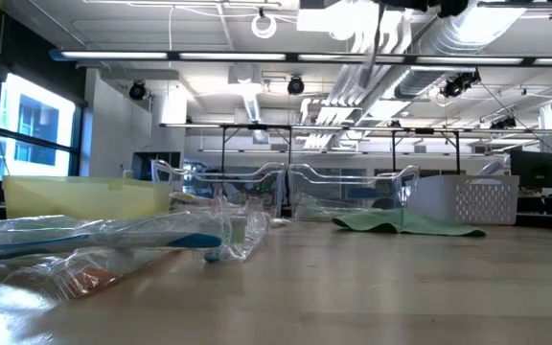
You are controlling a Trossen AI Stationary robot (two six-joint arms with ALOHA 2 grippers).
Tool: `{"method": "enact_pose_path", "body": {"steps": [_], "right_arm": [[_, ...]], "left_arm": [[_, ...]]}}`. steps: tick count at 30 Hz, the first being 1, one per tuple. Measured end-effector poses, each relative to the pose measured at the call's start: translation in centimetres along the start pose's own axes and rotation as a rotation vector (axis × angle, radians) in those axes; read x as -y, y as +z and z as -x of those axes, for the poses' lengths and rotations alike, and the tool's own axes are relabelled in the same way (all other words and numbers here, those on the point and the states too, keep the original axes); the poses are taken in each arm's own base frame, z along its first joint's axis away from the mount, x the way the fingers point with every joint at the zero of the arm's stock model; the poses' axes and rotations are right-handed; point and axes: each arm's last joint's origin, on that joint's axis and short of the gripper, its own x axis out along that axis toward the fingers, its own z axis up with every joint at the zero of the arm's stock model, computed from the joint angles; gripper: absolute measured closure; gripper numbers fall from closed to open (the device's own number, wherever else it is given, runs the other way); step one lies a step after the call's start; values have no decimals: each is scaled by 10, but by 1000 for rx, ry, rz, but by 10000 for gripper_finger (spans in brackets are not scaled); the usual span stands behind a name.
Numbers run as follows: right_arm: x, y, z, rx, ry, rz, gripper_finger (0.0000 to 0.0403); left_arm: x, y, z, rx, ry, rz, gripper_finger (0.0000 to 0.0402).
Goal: Pick & Place Toothbrushes
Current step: Put the purple toothbrush into the white bin
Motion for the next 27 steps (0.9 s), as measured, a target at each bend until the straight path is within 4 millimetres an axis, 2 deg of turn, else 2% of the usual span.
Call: {"method": "enact_pose_path", "body": {"steps": [6, 12, 22, 27], "right_arm": [[19, -15, -11, -142, -287, 93, 358], [39, -33, -21, -252, -491, 129, 358], [78, -73, -28, -472, -609, -9, 358], [94, -79, -30, -528, -654, -4, 358]], "left_arm": [[8, -12, 0, -179, -15, 13, 263], [11, -20, -14, -224, -34, 28, 264], [17, -30, -26, -256, -61, 33, 264], [18, -31, -28, -255, -60, 34, 264]]}}
